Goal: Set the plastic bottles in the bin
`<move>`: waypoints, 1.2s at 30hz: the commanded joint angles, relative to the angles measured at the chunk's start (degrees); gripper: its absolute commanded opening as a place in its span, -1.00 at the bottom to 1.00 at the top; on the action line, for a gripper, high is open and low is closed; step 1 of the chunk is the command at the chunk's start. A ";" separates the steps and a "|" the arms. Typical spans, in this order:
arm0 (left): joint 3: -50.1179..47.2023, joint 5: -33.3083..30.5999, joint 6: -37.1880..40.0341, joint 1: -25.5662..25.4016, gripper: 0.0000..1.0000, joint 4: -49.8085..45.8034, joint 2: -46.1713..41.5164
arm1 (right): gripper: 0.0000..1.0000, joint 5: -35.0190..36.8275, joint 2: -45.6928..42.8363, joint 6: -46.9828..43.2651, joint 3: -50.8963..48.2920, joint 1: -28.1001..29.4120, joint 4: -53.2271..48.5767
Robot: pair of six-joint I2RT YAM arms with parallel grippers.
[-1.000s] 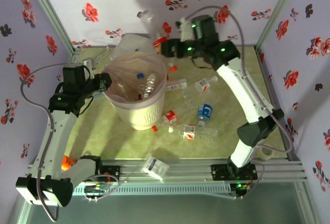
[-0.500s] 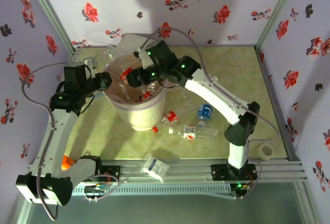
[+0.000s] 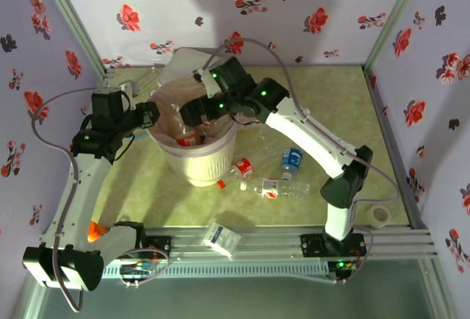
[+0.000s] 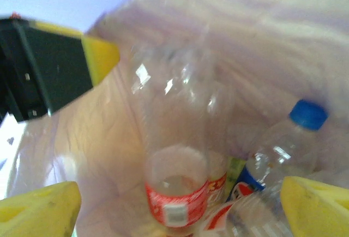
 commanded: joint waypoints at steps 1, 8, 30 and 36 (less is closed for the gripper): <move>1.23 -0.46 0.55 -0.60 -0.38 0.30 0.48 | 0.84 4.12 0.86 -1.51 3.87 -0.84 -1.99; 1.44 -0.47 0.03 -0.69 -0.38 0.65 0.93 | 0.49 2.64 11.25 -0.45 12.35 -0.02 -4.42; 0.80 -0.55 -0.54 -0.76 -0.38 1.44 0.48 | 0.25 -2.14 8.60 4.47 8.02 0.38 4.05; 0.45 -0.63 -1.14 -0.75 -0.38 2.05 -0.04 | 0.27 -6.91 12.49 8.87 11.66 0.36 7.17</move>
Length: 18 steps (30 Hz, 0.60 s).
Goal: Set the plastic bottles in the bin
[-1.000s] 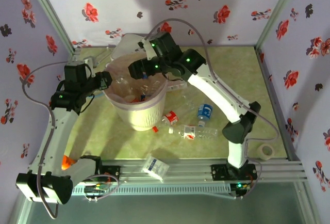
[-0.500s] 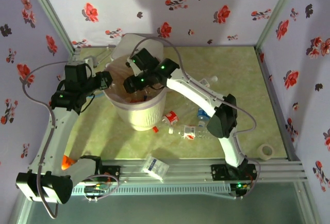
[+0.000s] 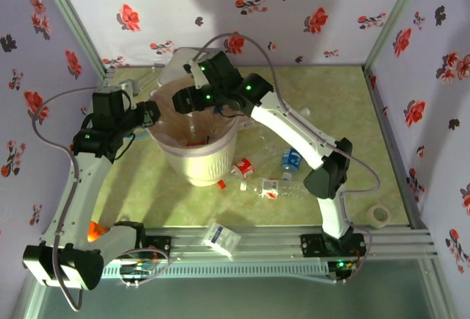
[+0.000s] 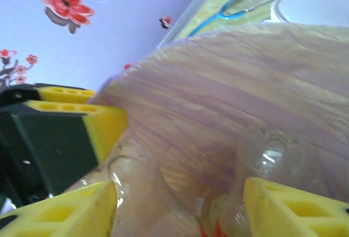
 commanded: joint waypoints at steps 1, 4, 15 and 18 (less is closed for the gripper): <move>0.31 -0.50 -1.40 -0.41 -0.39 1.61 -0.52 | 0.28 -5.12 3.33 3.76 2.46 0.06 2.26; 0.34 -2.96 -3.04 -0.41 -0.39 1.73 -0.95 | 0.30 -9.30 3.89 5.79 0.20 0.23 4.29; -1.33 -2.81 -8.51 0.56 -0.16 7.76 -1.61 | 0.34 -11.21 4.37 6.65 -5.59 0.90 6.20; -2.03 -3.21 -8.59 0.56 -0.17 7.92 -1.10 | 0.47 -11.53 3.66 6.85 -6.40 0.90 6.93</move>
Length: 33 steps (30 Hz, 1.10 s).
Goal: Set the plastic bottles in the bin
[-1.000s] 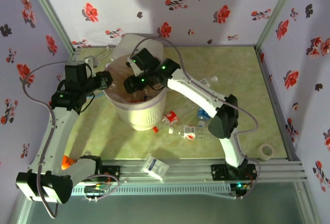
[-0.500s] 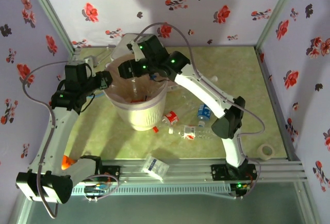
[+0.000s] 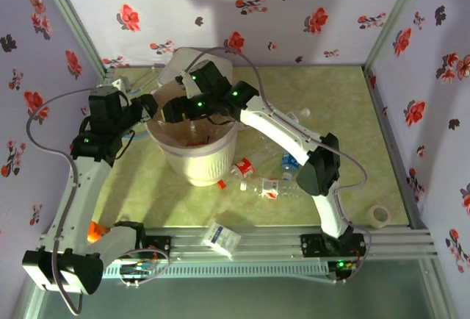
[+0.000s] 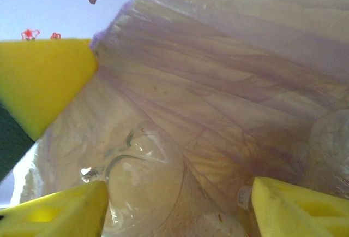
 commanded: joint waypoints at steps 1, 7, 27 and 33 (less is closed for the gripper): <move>-0.95 0.07 -1.48 0.41 -0.17 2.06 0.68 | 0.50 -1.27 -0.23 0.48 -0.81 0.35 1.27; -1.70 1.38 -4.29 1.08 -0.18 3.83 1.05 | 0.51 -1.41 1.44 1.03 2.98 0.34 0.95; -0.50 1.26 -1.94 2.00 -0.18 1.42 3.11 | 0.53 2.12 -5.89 -3.85 -7.74 0.20 2.05; -0.66 1.13 -0.50 2.05 -0.17 0.80 2.20 | 0.75 0.23 -9.71 -4.34 -1.01 -2.72 1.84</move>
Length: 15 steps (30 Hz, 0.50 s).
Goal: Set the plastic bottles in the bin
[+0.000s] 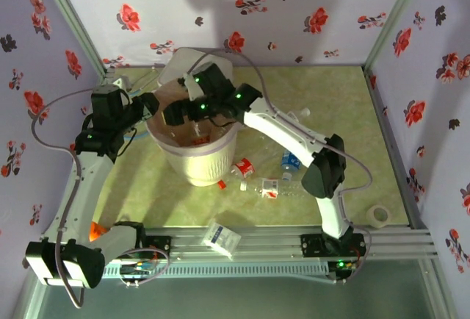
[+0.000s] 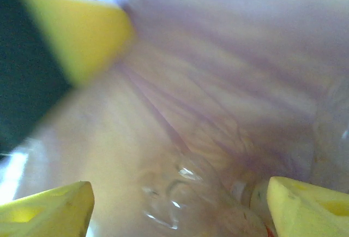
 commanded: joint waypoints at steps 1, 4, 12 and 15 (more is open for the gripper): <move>0.44 -1.36 2.58 0.62 -0.17 -2.17 -0.01 | 0.79 0.84 -7.61 -1.41 1.03 -2.68 0.13; 0.17 -1.46 3.45 0.65 -0.19 -2.55 0.03 | 0.86 6.34 -13.33 -1.03 -4.49 -5.92 0.09; 0.50 -1.44 5.45 0.58 -0.47 -2.61 1.03 | 0.99 18.38 -23.99 7.22 -24.39 -20.75 -0.62; 1.75 -1.63 6.86 0.63 -0.64 -3.70 1.02 | 0.99 18.62 -22.83 10.52 -27.60 -24.72 -0.21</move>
